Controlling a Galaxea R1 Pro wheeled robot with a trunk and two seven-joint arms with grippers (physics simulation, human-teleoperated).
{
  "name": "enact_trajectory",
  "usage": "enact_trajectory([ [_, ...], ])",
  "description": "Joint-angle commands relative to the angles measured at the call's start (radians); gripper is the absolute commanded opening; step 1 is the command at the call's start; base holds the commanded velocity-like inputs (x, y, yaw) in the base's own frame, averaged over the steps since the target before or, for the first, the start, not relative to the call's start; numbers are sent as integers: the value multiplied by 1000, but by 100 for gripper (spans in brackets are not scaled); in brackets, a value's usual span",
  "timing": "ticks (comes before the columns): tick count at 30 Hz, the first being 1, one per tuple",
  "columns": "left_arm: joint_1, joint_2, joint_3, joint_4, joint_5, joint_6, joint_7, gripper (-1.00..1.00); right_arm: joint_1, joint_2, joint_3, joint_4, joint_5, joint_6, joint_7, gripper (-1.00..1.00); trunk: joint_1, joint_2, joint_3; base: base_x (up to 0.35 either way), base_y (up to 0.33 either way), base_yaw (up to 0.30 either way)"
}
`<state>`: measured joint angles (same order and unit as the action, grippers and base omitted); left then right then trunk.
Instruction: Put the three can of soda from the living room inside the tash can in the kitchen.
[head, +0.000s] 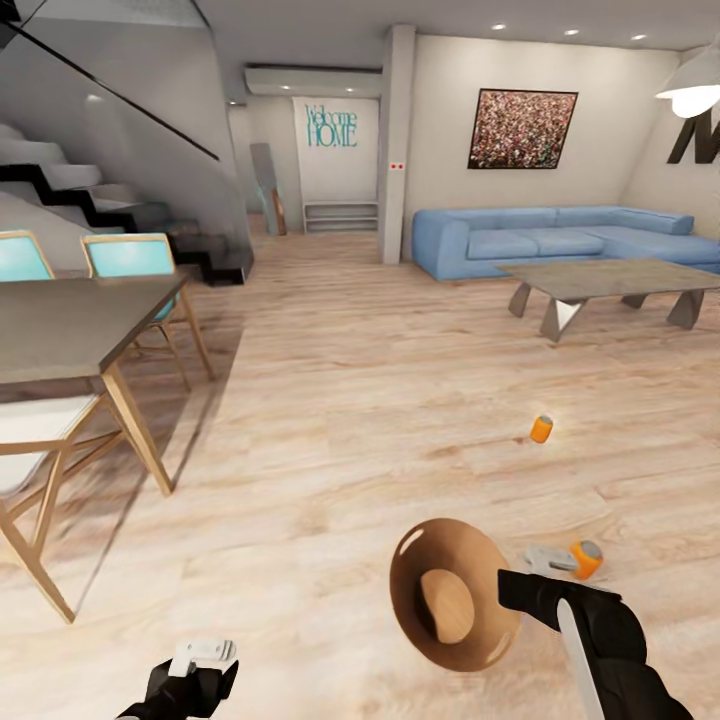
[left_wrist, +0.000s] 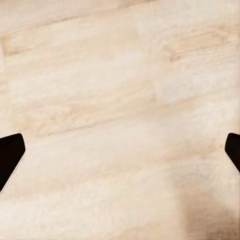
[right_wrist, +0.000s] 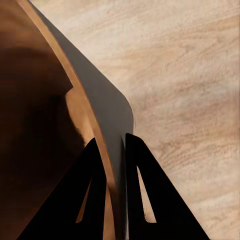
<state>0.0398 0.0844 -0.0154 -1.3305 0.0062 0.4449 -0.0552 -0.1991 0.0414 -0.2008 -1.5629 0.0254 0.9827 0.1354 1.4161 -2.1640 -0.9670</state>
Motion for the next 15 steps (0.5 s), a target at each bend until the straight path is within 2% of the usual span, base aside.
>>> enact_trajectory([
  [1,0,0,0,0,0,0,0,100,0,0,-1,0,-12,1,4,-100,0,0,0,338,0,-108],
  [15,0,0,0,0,0,0,0,100,0,0,0,0,-13,2,4,-100,0,0,0,338,0,-260],
])
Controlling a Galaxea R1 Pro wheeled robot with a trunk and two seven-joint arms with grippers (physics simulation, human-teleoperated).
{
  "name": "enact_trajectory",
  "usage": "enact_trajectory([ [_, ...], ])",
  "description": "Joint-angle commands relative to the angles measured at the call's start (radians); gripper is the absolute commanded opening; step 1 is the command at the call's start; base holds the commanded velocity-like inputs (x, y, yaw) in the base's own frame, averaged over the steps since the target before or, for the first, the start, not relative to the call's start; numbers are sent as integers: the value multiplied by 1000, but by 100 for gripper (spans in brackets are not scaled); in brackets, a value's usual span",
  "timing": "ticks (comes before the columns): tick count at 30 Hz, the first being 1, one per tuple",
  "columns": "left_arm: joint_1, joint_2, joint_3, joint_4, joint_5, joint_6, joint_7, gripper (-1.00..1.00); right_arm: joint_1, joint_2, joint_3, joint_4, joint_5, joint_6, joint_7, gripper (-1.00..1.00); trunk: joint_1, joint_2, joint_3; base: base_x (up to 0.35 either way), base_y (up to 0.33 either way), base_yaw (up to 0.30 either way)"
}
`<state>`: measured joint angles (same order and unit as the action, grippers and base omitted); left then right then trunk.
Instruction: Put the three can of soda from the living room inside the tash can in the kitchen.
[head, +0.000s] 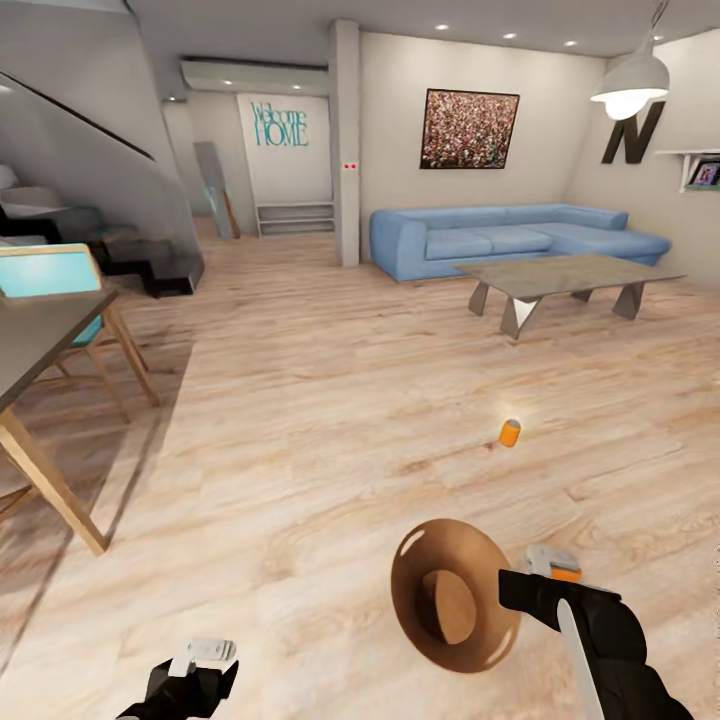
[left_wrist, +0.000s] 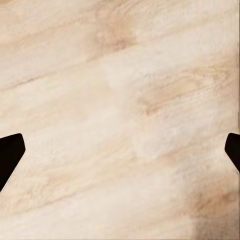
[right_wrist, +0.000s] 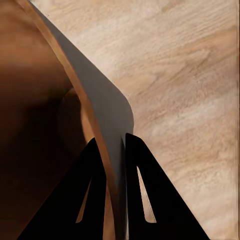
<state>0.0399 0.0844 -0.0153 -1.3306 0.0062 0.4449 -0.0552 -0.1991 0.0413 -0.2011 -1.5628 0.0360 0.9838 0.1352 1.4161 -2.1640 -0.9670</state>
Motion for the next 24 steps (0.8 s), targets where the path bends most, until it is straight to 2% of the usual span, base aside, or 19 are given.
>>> enact_trajectory([
  [1,0,0,0,0,0,0,0,100,0,0,0,0,-24,1,4,-100,0,0,0,338,0,-281],
  [24,0,0,-1,1,1,-1,0,100,0,0,-1,0,-24,3,4,-100,0,0,0,338,0,-281],
])
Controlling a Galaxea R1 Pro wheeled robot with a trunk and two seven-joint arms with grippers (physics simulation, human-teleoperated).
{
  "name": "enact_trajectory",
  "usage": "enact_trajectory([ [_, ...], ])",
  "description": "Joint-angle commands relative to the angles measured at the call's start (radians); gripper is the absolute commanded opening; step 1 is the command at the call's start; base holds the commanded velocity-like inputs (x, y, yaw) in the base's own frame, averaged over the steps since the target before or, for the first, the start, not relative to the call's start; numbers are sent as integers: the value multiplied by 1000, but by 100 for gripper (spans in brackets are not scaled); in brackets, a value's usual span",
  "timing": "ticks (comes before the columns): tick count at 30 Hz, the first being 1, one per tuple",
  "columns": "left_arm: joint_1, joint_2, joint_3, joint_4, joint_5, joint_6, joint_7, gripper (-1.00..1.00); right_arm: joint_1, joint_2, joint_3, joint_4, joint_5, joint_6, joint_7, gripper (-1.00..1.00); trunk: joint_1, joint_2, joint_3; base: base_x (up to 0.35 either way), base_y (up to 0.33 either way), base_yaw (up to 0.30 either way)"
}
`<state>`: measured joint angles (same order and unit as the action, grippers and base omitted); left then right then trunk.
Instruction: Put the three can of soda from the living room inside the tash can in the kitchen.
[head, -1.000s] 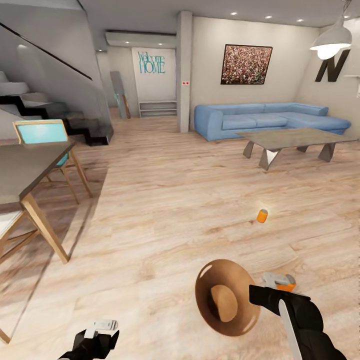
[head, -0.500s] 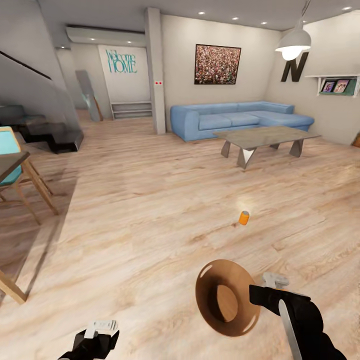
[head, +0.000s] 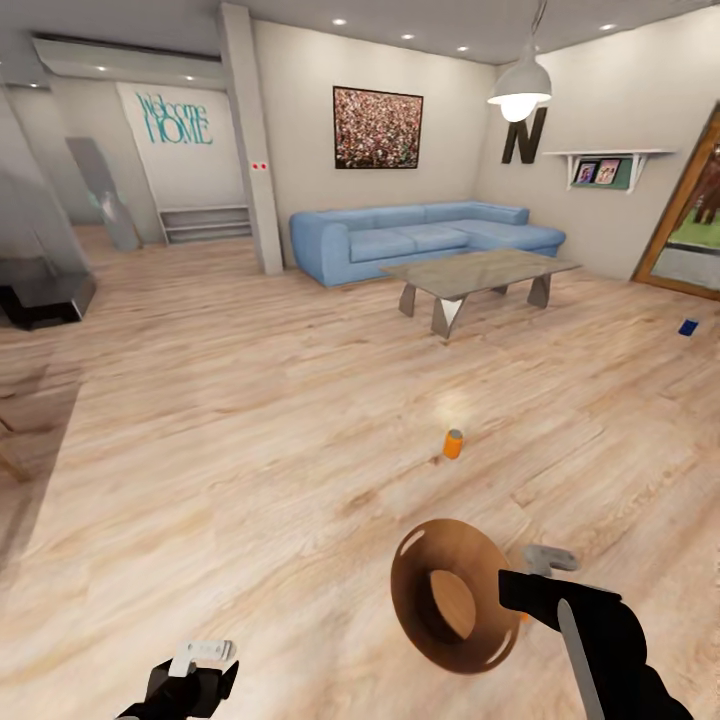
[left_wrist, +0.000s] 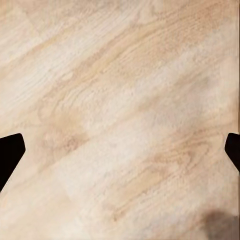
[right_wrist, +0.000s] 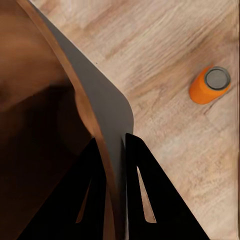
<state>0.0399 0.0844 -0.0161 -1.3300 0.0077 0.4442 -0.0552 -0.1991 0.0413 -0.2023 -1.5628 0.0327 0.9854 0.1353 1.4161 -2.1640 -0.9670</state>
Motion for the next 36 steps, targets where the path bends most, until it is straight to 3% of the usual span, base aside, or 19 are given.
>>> enact_trajectory([
  [1,0,0,0,0,0,0,0,100,0,0,0,0,-20,1,4,-100,0,0,0,338,0,-280],
  [9,0,0,-2,0,-1,-2,0,100,0,1,-1,0,-20,2,4,-100,0,0,1,277,0,-281],
  [18,0,1,-39,0,-2,-4,1,100,0,0,-2,0,-20,2,4,-100,0,0,6,15,0,-280],
  [36,0,0,-42,-1,-2,-1,1,100,0,1,-3,0,-20,2,4,-100,0,0,16,0,0,-280],
])
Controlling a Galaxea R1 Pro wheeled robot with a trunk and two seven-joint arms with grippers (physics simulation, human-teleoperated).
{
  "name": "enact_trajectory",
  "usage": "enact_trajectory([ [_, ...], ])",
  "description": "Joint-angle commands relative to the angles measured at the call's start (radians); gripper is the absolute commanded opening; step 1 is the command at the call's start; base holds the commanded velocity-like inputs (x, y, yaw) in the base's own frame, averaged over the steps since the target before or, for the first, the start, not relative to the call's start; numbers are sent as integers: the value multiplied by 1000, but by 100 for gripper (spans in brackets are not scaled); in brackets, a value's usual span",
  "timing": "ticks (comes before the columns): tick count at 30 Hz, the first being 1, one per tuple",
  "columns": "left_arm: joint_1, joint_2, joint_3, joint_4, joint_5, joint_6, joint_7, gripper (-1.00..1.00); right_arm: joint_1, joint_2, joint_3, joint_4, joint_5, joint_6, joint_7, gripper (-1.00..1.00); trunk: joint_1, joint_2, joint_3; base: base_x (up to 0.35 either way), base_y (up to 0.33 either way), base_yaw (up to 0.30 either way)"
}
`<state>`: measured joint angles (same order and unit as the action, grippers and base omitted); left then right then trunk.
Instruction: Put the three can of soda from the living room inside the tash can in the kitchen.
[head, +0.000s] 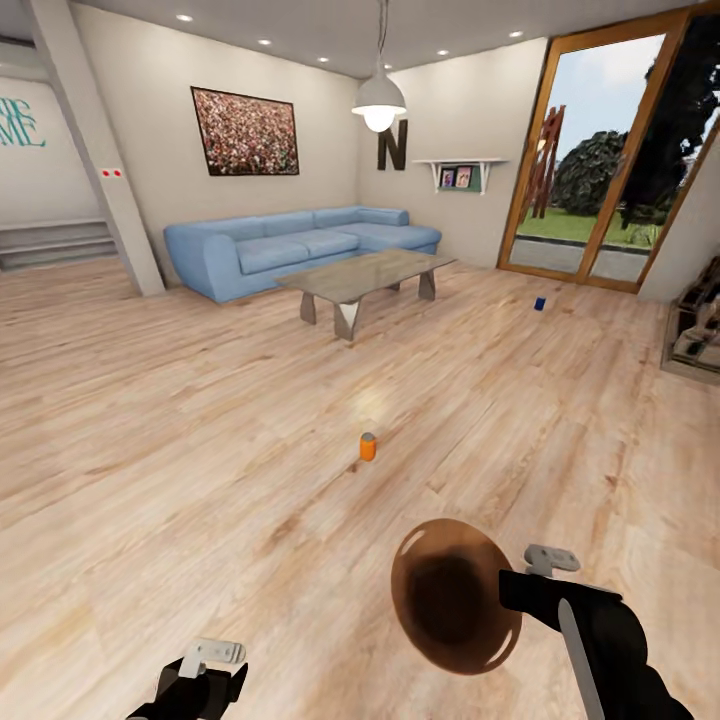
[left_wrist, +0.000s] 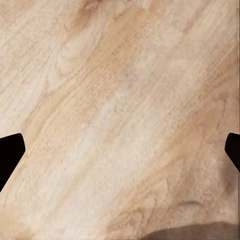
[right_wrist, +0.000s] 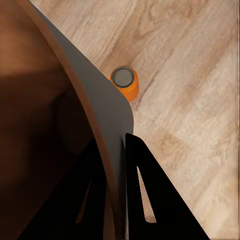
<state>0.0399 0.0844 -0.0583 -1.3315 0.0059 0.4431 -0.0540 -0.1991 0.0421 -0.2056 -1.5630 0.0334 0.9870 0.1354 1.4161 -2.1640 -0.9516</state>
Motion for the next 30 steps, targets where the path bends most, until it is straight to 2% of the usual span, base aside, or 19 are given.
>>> enact_trajectory([
  [1,0,0,-1,0,0,0,0,100,0,0,0,0,-21,1,4,-100,0,0,1,0,0,-280],
  [10,0,-1,-2,-2,-18,0,0,100,0,0,0,-1,-21,1,4,-100,0,0,6,0,0,-280],
  [30,0,-1,-2,-2,-21,-1,3,100,0,-1,-9,0,-24,2,4,-100,0,0,16,0,0,-280],
])
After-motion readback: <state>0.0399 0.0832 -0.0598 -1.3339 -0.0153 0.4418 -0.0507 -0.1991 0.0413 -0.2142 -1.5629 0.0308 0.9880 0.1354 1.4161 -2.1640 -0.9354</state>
